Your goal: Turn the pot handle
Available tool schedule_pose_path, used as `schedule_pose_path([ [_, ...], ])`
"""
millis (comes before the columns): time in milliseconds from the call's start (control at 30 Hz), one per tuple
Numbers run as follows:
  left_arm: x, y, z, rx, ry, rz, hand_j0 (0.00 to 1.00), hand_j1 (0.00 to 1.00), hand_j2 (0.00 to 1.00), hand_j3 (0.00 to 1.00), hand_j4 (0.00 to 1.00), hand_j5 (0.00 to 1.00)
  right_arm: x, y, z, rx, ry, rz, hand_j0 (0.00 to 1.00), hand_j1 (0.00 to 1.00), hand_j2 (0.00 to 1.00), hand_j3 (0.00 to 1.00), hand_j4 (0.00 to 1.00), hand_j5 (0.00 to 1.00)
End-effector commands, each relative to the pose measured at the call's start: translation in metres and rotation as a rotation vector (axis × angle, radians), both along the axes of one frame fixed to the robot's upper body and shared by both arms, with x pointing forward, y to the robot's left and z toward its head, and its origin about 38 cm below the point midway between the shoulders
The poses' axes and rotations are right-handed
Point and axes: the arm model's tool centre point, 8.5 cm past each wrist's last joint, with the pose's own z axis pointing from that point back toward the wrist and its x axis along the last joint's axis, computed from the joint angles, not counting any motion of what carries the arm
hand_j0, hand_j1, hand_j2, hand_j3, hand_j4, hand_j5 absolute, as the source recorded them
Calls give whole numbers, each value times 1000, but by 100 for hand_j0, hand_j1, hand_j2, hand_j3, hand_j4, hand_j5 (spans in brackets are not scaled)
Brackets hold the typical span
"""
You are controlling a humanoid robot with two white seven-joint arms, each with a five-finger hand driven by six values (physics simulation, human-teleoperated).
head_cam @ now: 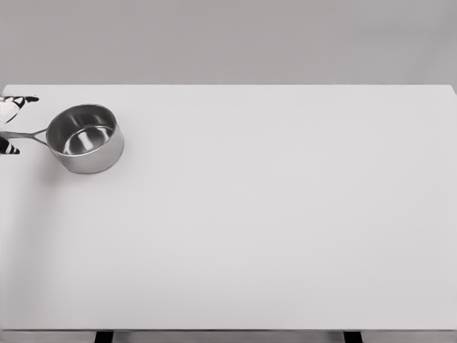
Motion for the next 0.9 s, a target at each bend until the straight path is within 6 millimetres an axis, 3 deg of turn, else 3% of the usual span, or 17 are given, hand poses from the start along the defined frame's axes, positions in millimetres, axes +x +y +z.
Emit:
schedule_pose_path([
  [0, 1, -10, 15, 1, -41, -33, 100, 100, 100, 100, 100, 100, 0, 0, 0, 0, 0, 0, 100, 100, 100, 100, 100, 100],
  [133, -6, -21, 24, -29, -78, -82, 100, 100, 100, 100, 100, 100, 0, 0, 0, 0, 0, 0, 100, 100, 100, 100, 100, 100],
  [433, -58, -35, 72, -124, -271, -211, 100, 100, 100, 100, 100, 100, 0, 0, 0, 0, 0, 0, 100, 100, 100, 100, 100, 100],
  [567, -86, -74, 89, -208, -400, -453, 100, 100, 100, 100, 100, 100, 0, 0, 0, 0, -1, 0, 100, 100, 100, 100, 100, 100],
  [600, -101, -90, 93, -243, -456, -591, 100, 100, 100, 100, 100, 100, 0, 0, 0, 0, 0, 0, 100, 100, 100, 100, 100, 100],
  [667, -108, -96, 93, -278, -478, -629, 100, 100, 100, 100, 100, 100, 0, 0, 0, 0, 0, 0, 100, 100, 100, 100, 100, 100],
  [800, -115, -96, 73, -308, -428, -612, 100, 100, 100, 100, 100, 100, 0, 0, 0, 0, 0, 0, 100, 100, 100, 100, 100, 100],
  [867, -126, -98, 45, -357, -371, -584, 100, 100, 100, 100, 100, 100, 0, 0, 0, 0, 0, 0, 100, 100, 100, 100, 100, 100],
])
